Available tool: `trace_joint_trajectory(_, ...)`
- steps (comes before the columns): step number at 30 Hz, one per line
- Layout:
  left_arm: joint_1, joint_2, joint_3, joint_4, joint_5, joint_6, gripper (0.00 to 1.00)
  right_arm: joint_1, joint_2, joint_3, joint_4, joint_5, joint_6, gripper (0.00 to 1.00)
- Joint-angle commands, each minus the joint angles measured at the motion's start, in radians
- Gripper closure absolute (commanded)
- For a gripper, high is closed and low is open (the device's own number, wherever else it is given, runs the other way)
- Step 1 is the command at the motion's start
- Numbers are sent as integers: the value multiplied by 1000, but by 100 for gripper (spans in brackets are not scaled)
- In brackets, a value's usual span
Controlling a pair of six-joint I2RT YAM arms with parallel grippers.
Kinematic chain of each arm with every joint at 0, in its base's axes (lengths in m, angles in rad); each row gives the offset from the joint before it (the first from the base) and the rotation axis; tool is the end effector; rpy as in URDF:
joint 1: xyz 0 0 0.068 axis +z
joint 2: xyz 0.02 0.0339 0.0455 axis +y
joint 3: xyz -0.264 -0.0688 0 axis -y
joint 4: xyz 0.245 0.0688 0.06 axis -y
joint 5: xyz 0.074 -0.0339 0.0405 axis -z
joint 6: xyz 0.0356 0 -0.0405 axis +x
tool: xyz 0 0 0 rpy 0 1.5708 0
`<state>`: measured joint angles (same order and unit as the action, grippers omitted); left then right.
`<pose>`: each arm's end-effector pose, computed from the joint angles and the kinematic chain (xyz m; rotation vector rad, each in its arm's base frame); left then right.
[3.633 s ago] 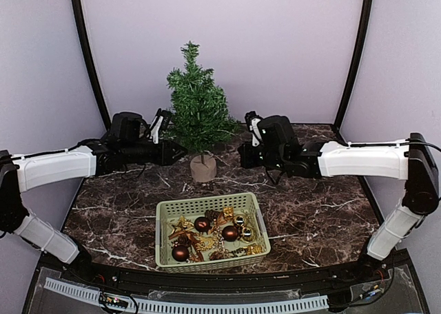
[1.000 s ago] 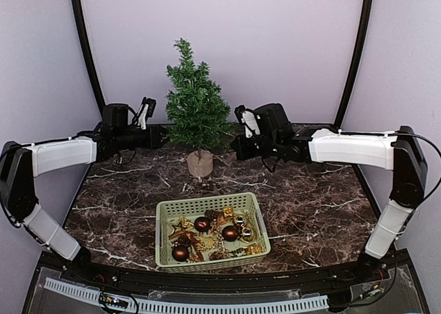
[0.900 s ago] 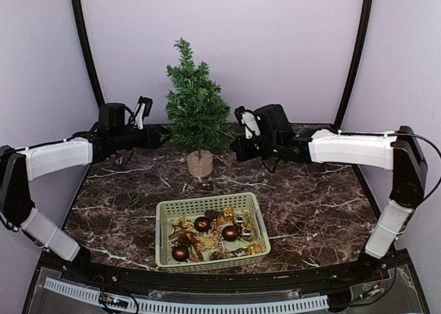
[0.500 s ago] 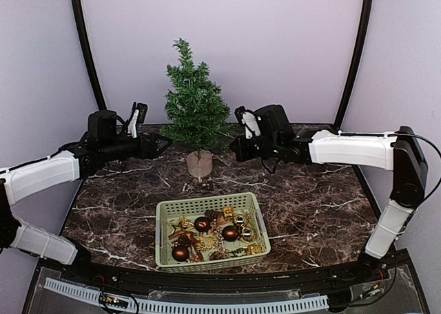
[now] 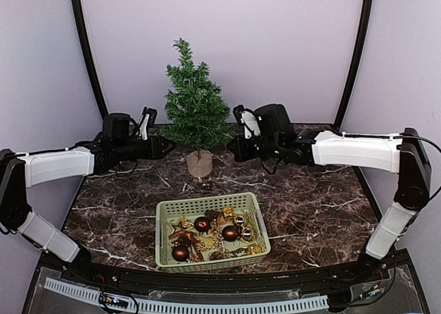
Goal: Decorate the small christmas tree
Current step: Wrap the side of the string light in the gap of the branches.
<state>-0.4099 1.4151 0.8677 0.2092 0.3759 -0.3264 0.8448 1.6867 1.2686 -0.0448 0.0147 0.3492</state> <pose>0.2888 -0.1397 0.2625 0.3457 1.9475 -0.8475 0.2639 0.2964 0.2821 -0.5091 2.0514 0.7221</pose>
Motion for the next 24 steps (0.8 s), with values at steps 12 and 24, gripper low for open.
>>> trace_joint_trajectory(12,12,42,50,97,-15,-14,96,24,-31,-8,13,14,9,100)
trace_joint_trajectory(24,110,43,38,106,67,-9,100,104,-46,-11,-35,1,37,100)
